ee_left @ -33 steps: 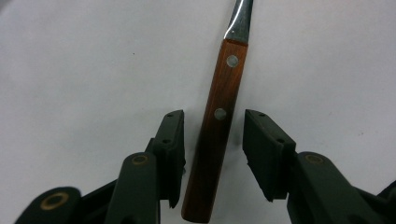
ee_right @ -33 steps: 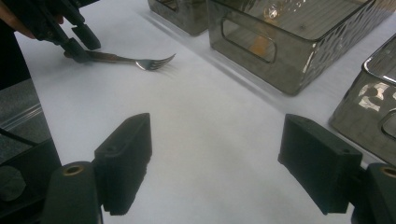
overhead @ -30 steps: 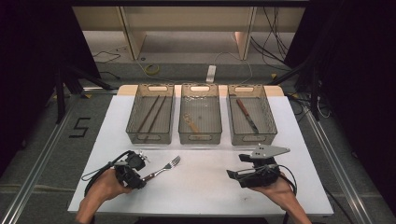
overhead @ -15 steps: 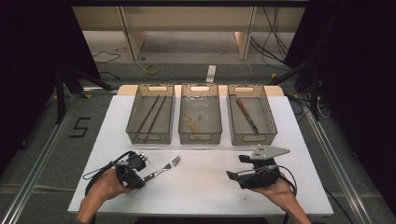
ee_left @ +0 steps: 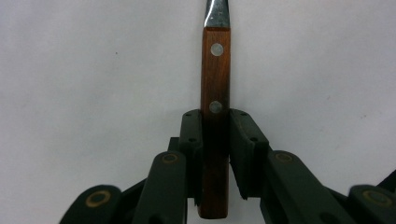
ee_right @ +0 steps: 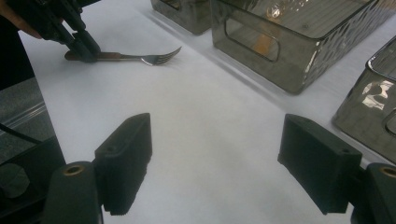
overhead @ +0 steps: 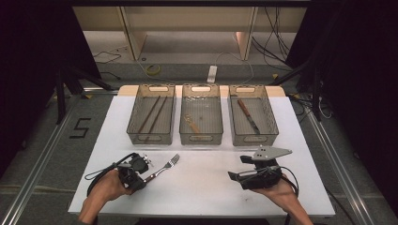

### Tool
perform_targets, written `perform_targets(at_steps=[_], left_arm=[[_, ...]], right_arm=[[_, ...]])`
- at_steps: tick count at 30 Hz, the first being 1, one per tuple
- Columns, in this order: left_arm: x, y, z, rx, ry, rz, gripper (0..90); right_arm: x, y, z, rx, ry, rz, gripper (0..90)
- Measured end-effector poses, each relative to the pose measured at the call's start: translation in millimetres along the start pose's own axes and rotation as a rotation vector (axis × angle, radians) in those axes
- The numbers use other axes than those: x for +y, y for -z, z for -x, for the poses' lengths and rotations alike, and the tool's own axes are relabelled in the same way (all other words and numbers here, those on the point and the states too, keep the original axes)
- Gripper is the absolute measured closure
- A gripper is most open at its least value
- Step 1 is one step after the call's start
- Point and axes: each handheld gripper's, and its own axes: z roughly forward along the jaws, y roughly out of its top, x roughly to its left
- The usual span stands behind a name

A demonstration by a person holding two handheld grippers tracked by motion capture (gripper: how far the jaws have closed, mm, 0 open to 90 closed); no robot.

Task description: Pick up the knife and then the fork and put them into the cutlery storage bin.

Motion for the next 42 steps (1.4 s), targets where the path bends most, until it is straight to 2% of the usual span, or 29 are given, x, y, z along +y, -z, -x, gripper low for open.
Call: perform_targets(at_steps=[13,18,22,26,30,35,39,42], left_arm=[[-0.4,5.0,-1.2,-0.017,0.026,0.043,75.9],[4.0,16.4,7.0,-0.033,0.017,0.081,75.9],[9.0,19.3,15.3,-0.069,-0.003,0.087,75.9],[13.8,24.4,22.9,-0.095,-0.011,0.105,75.8],[20.2,30.6,31.9,-0.114,-0.052,0.106,75.8],[31.2,30.9,45.0,-0.131,-0.094,0.099,75.8],[41.0,32.2,55.4,-0.150,-0.138,0.100,75.8],[48.0,33.3,62.2,-0.154,-0.148,0.112,75.8]], right_arm=[[0.2,0.0,0.1,0.001,0.004,0.003,26.0],[0.9,-0.2,-2.6,0.009,0.010,0.010,26.1],[2.3,-0.8,-7.6,0.024,0.026,0.016,26.1],[3.6,-2.6,-15.4,0.035,0.064,0.019,25.9],[6.1,-5.2,-26.6,0.067,0.105,0.026,25.7],[9.6,-13.4,-43.6,0.112,0.166,0.019,25.7],[10.9,-19.3,-56.7,0.120,0.222,-0.008,25.7],[11.8,-21.2,-62.9,0.117,0.254,-0.013,25.9]])
